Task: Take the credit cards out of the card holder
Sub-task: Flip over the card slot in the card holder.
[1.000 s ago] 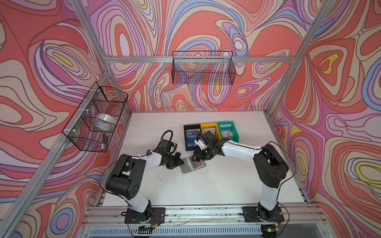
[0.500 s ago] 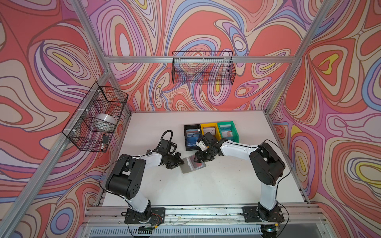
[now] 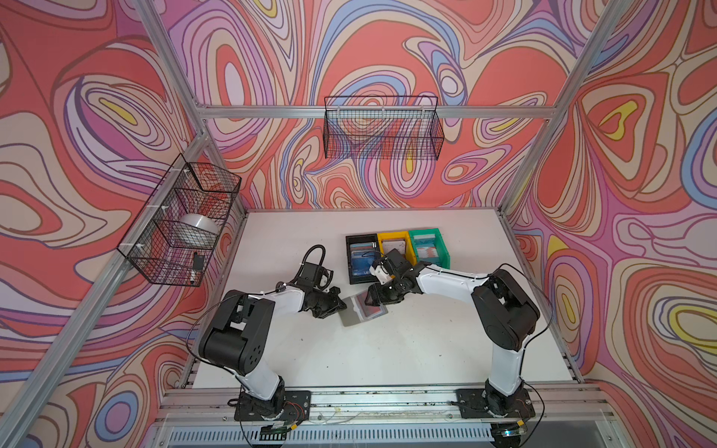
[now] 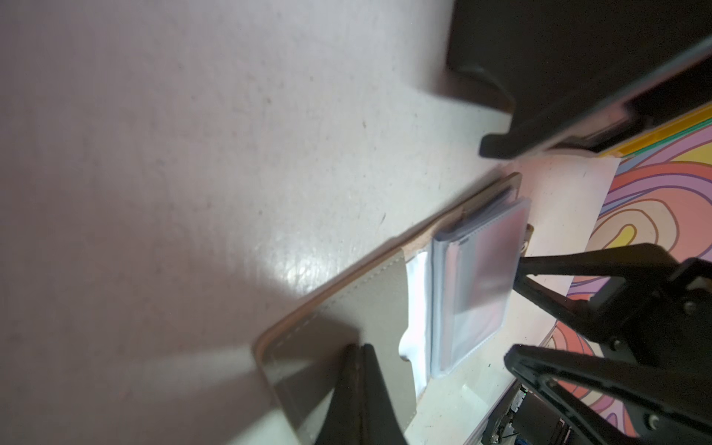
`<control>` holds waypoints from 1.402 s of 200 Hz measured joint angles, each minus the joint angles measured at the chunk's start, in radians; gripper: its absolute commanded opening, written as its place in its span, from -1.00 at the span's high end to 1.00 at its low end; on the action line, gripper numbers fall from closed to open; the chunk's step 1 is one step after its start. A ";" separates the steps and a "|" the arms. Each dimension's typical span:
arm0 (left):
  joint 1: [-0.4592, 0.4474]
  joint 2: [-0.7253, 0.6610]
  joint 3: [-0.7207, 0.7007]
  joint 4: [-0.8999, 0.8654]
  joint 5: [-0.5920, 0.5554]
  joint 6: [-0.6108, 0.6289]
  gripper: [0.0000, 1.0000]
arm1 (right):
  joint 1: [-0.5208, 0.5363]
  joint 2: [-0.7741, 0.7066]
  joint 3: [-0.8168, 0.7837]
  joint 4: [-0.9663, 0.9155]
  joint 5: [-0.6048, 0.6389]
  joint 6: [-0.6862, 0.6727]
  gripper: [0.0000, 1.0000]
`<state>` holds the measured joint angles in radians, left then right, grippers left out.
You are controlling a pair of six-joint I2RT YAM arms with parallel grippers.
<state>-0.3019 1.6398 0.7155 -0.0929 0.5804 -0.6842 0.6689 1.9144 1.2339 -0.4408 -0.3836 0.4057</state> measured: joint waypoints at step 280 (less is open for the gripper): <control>0.001 0.004 0.002 0.000 0.007 0.000 1.00 | 0.000 0.014 -0.004 0.030 -0.036 0.003 -0.16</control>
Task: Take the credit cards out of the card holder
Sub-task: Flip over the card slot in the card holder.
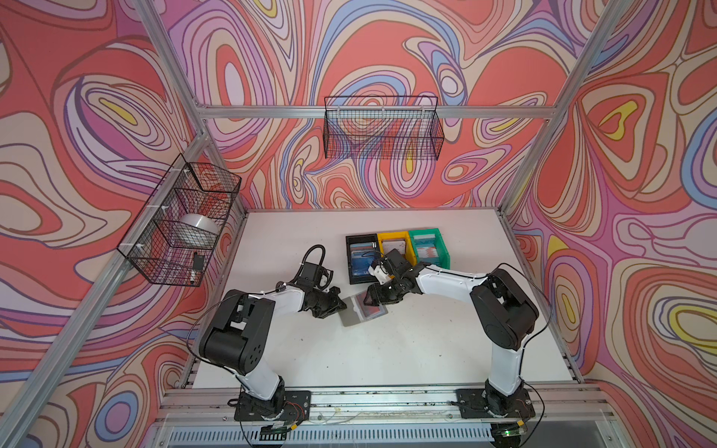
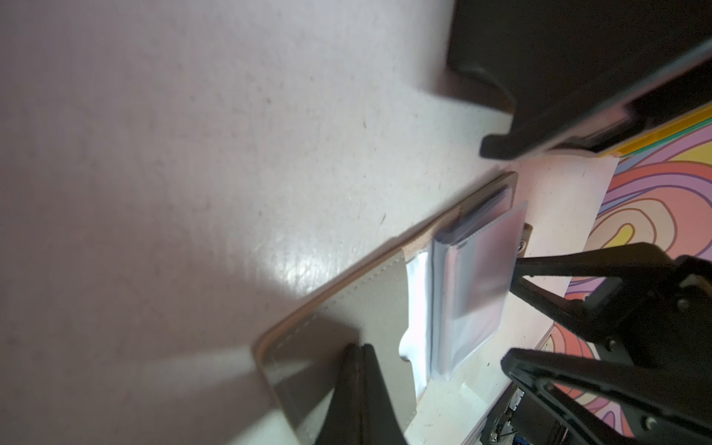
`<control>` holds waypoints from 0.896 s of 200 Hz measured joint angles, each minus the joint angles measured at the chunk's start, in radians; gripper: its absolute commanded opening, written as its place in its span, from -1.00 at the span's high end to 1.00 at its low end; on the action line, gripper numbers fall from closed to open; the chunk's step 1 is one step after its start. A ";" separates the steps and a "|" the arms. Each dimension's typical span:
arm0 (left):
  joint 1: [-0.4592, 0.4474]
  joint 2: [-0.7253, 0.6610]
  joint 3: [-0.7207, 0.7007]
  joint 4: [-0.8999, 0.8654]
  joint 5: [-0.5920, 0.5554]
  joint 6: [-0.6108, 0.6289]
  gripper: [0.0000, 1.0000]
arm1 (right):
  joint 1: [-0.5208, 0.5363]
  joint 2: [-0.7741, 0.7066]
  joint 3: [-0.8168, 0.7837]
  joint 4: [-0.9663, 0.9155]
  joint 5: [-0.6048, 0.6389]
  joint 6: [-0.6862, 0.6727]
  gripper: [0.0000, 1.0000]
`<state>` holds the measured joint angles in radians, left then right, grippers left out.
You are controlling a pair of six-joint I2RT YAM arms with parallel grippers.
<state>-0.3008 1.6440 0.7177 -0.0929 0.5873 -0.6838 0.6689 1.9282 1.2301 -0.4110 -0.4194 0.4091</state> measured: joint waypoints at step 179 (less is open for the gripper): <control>0.000 0.000 0.000 0.000 0.000 0.000 1.00 | 0.011 -0.047 -0.013 0.061 -0.109 0.021 -0.13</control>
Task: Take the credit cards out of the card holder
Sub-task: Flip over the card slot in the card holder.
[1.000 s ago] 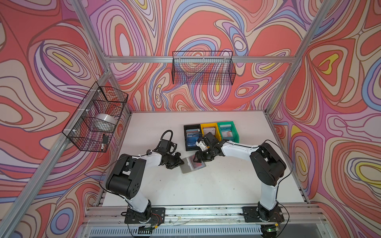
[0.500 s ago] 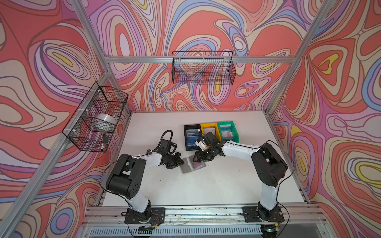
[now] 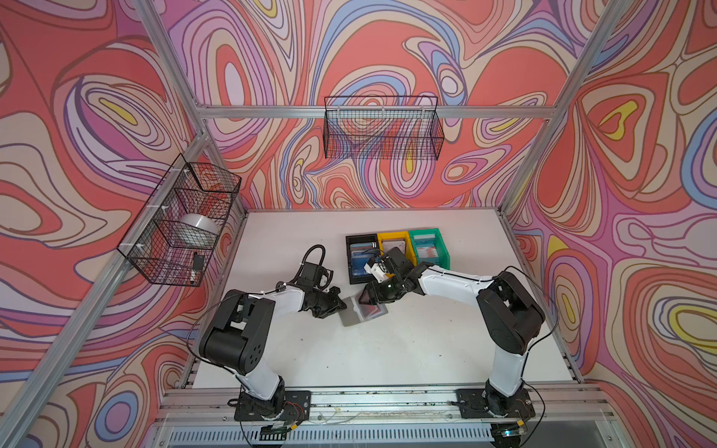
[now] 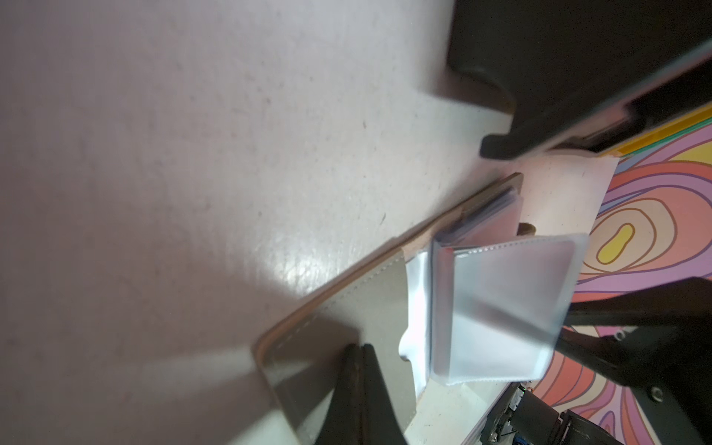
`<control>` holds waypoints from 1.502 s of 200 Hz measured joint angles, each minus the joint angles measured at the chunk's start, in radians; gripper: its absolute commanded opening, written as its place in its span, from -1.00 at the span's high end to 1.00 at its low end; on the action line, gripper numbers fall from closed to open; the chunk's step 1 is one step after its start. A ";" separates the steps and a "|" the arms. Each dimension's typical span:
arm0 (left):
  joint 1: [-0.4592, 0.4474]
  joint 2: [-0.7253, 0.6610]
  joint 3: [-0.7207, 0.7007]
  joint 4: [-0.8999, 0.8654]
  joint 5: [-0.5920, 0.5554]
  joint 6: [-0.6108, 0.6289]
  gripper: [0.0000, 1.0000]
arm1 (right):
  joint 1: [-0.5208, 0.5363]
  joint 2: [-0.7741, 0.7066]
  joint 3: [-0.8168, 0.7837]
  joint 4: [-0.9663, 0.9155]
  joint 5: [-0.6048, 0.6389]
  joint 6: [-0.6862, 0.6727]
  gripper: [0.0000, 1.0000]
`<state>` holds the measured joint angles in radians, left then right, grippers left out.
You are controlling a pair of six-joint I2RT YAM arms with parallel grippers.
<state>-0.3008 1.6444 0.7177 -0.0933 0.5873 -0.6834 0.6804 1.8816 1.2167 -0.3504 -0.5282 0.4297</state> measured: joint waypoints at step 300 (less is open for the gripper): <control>0.000 -0.106 0.197 -0.267 -0.073 0.103 1.00 | 0.021 0.065 -0.007 0.089 -0.141 0.067 -0.13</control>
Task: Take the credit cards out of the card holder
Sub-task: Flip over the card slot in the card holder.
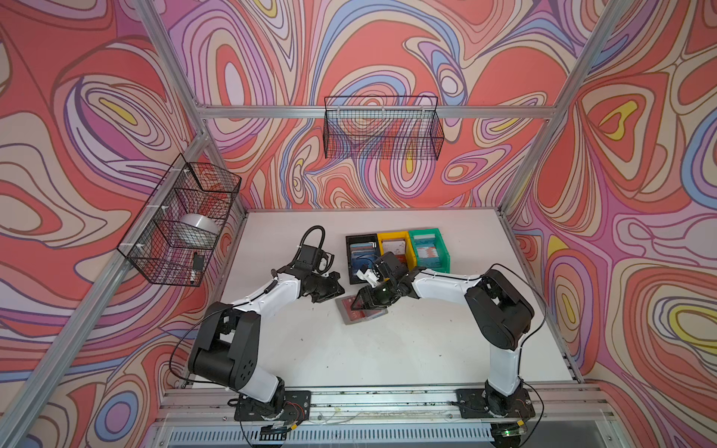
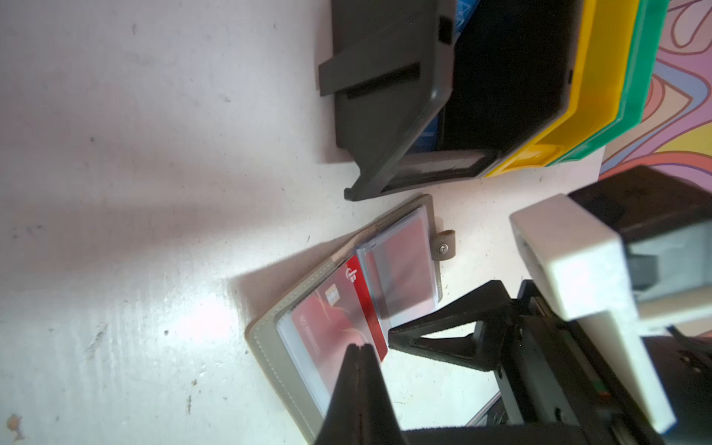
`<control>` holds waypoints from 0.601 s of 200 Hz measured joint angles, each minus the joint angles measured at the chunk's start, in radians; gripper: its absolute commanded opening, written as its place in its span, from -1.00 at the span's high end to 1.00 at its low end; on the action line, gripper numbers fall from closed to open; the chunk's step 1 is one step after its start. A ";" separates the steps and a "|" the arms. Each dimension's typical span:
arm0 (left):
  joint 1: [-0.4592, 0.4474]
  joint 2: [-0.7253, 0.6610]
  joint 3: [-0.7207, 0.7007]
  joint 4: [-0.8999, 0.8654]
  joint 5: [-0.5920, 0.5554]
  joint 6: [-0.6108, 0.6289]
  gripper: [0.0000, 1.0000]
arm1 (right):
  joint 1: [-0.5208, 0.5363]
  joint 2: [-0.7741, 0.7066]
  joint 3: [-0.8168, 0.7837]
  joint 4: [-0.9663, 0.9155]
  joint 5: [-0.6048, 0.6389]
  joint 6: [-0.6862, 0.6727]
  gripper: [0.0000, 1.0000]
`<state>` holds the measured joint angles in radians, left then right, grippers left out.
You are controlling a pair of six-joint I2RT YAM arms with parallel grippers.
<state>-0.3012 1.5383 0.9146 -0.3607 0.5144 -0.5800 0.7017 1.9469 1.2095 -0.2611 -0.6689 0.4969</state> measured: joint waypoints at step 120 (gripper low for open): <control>0.000 0.040 -0.131 0.085 0.007 -0.097 1.00 | -0.026 0.037 -0.006 0.000 -0.003 0.002 -0.08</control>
<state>-0.3012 1.5787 0.7837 -0.2756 0.5213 -0.6773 0.6762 1.9842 1.2037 -0.2615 -0.6724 0.4992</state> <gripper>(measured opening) 0.046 0.545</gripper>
